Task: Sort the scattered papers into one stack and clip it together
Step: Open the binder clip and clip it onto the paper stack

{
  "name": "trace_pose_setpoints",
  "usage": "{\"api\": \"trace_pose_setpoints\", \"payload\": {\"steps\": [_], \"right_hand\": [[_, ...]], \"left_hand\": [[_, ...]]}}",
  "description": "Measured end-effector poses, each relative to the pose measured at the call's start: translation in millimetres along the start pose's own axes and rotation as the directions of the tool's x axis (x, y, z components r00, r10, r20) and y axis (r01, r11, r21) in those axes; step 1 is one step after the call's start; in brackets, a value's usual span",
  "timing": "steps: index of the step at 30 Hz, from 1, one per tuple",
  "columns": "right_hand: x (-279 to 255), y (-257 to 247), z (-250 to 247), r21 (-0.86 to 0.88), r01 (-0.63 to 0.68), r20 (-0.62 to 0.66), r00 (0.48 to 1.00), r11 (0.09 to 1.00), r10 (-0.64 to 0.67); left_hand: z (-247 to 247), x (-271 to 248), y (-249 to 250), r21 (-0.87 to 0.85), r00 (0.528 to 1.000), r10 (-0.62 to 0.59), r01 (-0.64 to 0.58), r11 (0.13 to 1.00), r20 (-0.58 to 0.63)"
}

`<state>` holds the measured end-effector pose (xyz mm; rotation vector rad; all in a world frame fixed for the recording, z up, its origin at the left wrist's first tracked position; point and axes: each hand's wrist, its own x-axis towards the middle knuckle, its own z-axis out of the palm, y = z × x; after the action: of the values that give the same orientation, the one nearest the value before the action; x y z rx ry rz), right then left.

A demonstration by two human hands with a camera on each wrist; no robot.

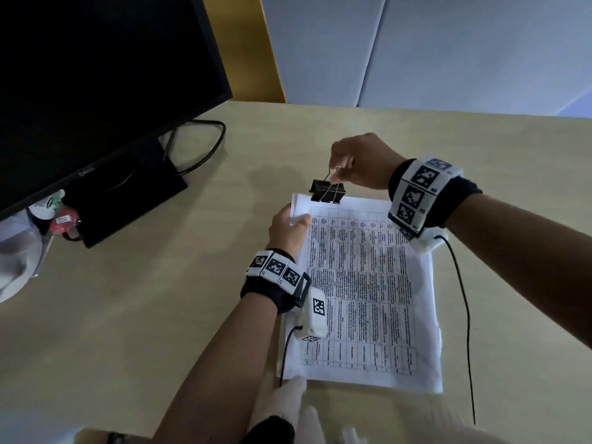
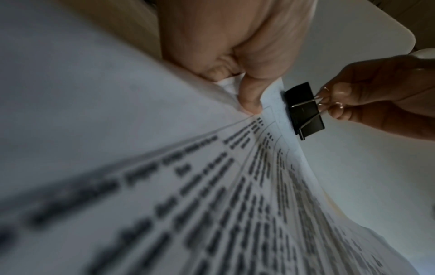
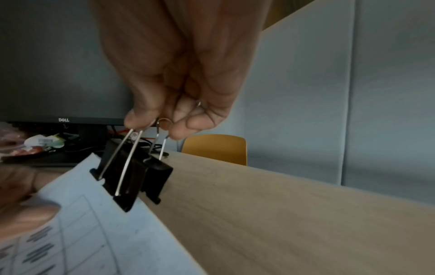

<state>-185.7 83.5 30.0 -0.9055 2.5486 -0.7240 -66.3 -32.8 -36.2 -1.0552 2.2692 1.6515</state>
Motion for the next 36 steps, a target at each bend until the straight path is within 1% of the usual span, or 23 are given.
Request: {"api": "trace_pose_setpoints", "payload": {"steps": [4, 8, 11, 13, 17, 20, 22, 24, 26, 28, 30, 32, 34, 36], "right_hand": [[9.7, -0.8, -2.0, -0.069, 0.042, 0.087, 0.996, 0.997, -0.036], [17.1, 1.4, -2.1, -0.100, 0.013, 0.138, 0.990, 0.995, 0.001], [22.2, 1.0, 0.5, -0.079, -0.019, 0.180, 0.983, 0.997, 0.033], [25.3, -1.5, 4.8, -0.064, -0.027, 0.214, 0.976, 0.998, 0.040], [29.9, -4.4, 8.2, -0.036, -0.044, 0.228, 0.972, 0.998, 0.051], [31.4, -6.7, 7.8, -0.016, -0.063, 0.255, 0.965, 0.998, 0.065], [33.8, -9.5, 8.5, -0.031, -0.051, 0.300, 0.952, 0.998, 0.058], [36.3, -9.7, 9.7, -0.029, -0.069, 0.351, 0.934, 0.997, 0.075], [36.6, -7.5, 10.2, 0.015, -0.130, 0.391, 0.913, 0.991, 0.114], [34.5, -4.5, 11.7, 0.089, -0.197, 0.411, 0.900, 0.976, 0.144], [32.4, -0.3, 14.3, 0.165, -0.246, 0.416, 0.895, 0.955, 0.159], [28.8, 0.3, 16.6, 0.224, -0.286, 0.407, 0.896, 0.931, 0.178], [28.8, 0.6, 18.6, 0.233, -0.265, 0.391, 0.906, 0.936, 0.159], [30.3, 0.4, 18.4, 0.168, -0.207, 0.388, 0.913, 0.964, 0.129]], "left_hand": [[2.4, 0.6, -1.1, 0.020, 1.000, -0.011, 0.011, 1.000, 0.001], [5.1, -0.7, -3.0, 0.028, 1.000, 0.008, -0.008, 1.000, 0.013], [8.6, -1.3, -2.1, 0.110, 0.999, 0.017, -0.022, 0.994, 0.049], [10.1, -0.1, -1.9, 0.134, 0.998, 0.016, -0.023, 0.991, 0.055], [10.0, 4.8, -2.5, 0.179, 0.996, 0.013, -0.028, 0.983, 0.085], [9.7, 7.5, -1.3, 0.168, 0.995, -0.009, -0.008, 0.986, 0.104], [10.9, 8.8, 0.0, 0.100, 0.993, -0.051, 0.040, 0.994, 0.109], [9.7, 9.9, 1.6, 0.075, 0.990, -0.059, 0.050, 0.996, 0.128], [5.5, 11.3, 0.8, 0.108, 0.987, -0.043, 0.026, 0.994, 0.157], [-1.1, 10.1, -2.0, 0.092, 0.987, -0.024, 0.010, 0.996, 0.156], [-4.0, 9.2, -7.1, 0.105, 0.987, 0.041, -0.058, 0.993, 0.158], [-4.7, 9.1, -10.7, 0.131, 0.982, 0.078, -0.102, 0.986, 0.173], [-5.6, 11.7, -13.2, 0.142, 0.985, 0.073, -0.095, 0.985, 0.156], [-6.5, 12.8, -13.3, 0.140, 0.986, 0.081, -0.102, 0.985, 0.148]]}}
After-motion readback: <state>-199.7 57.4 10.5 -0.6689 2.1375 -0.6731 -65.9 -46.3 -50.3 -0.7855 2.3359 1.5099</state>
